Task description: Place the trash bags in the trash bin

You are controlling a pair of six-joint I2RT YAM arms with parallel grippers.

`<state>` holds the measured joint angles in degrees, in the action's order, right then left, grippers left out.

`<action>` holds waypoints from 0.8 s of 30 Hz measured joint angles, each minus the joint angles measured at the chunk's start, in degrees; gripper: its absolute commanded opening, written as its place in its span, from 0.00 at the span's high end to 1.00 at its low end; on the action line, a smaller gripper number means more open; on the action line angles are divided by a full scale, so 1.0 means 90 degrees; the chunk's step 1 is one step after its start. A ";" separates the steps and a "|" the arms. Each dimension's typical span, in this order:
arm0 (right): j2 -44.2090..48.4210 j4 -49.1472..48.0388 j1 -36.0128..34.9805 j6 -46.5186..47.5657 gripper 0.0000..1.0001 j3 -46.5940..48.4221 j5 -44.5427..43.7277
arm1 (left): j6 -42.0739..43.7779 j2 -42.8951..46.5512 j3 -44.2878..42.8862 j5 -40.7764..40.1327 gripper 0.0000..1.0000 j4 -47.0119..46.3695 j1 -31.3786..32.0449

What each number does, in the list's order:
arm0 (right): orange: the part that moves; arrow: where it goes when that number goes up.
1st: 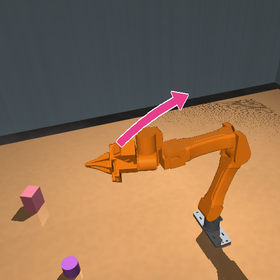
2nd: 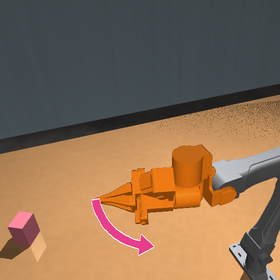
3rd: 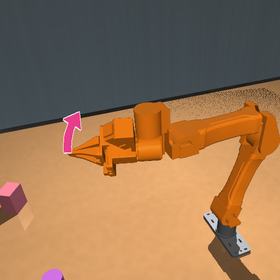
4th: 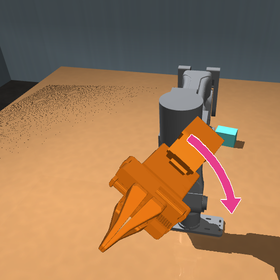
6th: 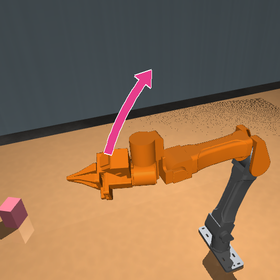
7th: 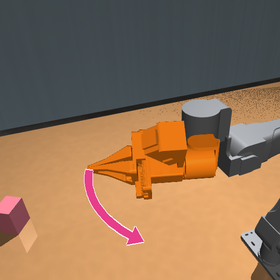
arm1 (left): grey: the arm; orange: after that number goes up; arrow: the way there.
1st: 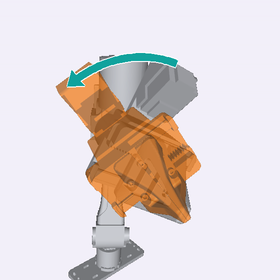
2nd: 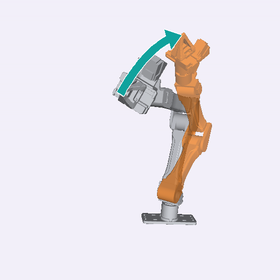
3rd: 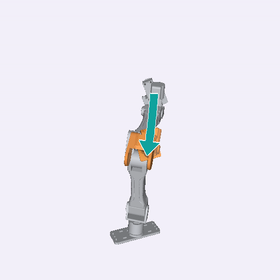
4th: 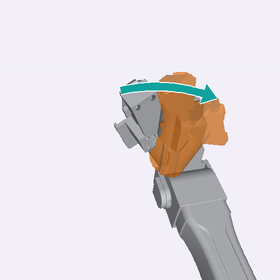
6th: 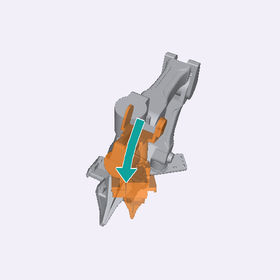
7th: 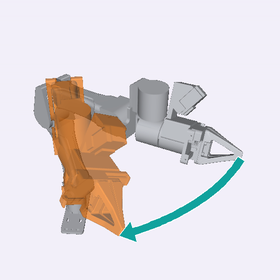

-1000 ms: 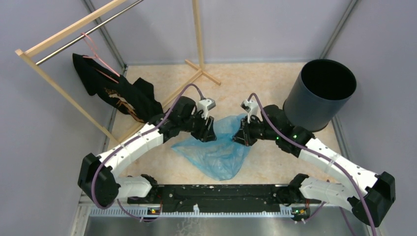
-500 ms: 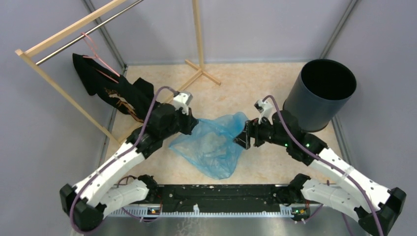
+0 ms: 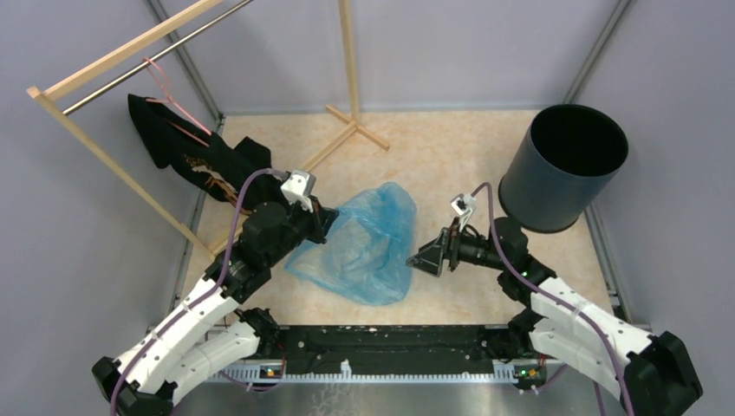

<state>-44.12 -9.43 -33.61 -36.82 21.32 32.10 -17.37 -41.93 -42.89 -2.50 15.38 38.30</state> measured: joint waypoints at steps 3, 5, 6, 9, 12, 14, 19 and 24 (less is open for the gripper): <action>-0.0381 -0.1032 0.0002 -0.0148 0.03 -0.0342 0.0624 | -0.0010 0.0053 0.0061 0.0010 1.00 0.0002 0.0000; -0.0597 -0.1372 0.0002 -0.0083 0.04 -0.0364 0.0843 | -0.0007 0.0109 0.0075 0.0036 1.00 0.0000 0.0000; -0.0673 -0.1462 0.0002 -0.0015 0.04 -0.0357 0.0913 | -0.0002 0.0141 0.0075 0.0061 1.00 -0.0005 0.0000; -0.0755 -0.1460 0.0002 0.0223 0.03 -0.0265 0.1001 | 0.0046 0.0243 0.0075 0.0214 1.00 -0.0056 0.0000; -0.0685 -0.1316 0.0005 0.0493 0.01 0.0034 0.1010 | 0.0126 0.0384 0.0075 0.0709 1.00 -0.0223 0.0000; -0.0539 -0.1127 0.0005 0.0687 0.01 0.0262 0.0998 | 0.0160 0.0481 0.0075 0.1171 1.00 -0.0427 0.0000; -0.0199 -0.0874 0.0012 0.1039 0.01 0.0580 0.0998 | 0.0260 0.0483 -0.0085 0.1916 1.00 -0.0741 0.0000; -0.0056 -0.0634 0.0017 0.1139 0.01 0.0595 0.1064 | 0.0284 0.0372 -0.0255 0.2205 1.00 -0.0930 0.0000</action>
<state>-44.62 -15.14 -33.45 -26.57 26.68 41.67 -14.81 -38.59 -45.19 17.34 7.01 38.30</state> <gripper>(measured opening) 0.985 0.005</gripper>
